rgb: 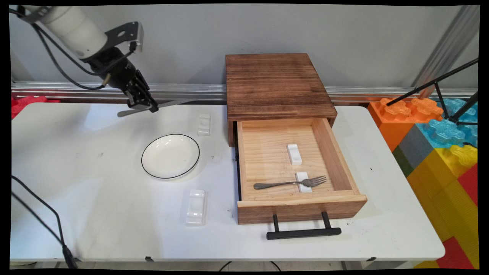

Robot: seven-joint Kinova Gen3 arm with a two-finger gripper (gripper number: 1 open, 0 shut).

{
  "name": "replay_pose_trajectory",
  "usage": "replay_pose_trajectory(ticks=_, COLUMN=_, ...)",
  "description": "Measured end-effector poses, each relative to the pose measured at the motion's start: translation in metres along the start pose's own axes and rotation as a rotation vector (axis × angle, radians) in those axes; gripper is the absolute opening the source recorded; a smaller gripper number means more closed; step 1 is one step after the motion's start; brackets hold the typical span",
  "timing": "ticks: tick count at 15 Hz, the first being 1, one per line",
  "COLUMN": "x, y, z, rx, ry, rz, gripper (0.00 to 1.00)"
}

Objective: Place the picked object into the drawer

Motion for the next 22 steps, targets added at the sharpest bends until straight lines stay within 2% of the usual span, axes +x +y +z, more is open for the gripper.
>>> replay_pose_trajectory(ticks=3, x=0.014, y=0.03, z=-0.015, rx=-0.036, ry=0.035, rz=-0.004, gripper=0.0)
replay_pose_trajectory(ticks=6, x=0.041, y=0.058, z=-0.02, rx=-0.056, ry=0.089, rz=0.005, gripper=0.0)
replay_pose_trajectory(ticks=9, x=0.078, y=0.077, z=-0.014, rx=-0.052, ry=0.139, rz=0.042, gripper=0.0)
replay_pose_trajectory(ticks=14, x=0.15, y=0.095, z=0.01, rx=-0.015, ry=0.207, rz=0.104, gripper=0.0)
replay_pose_trajectory(ticks=20, x=0.21, y=0.113, z=0.048, rx=0.005, ry=0.242, rz=0.094, gripper=0.0)
replay_pose_trajectory(ticks=22, x=0.222, y=0.116, z=0.059, rx=0.008, ry=0.247, rz=0.086, gripper=0.0)
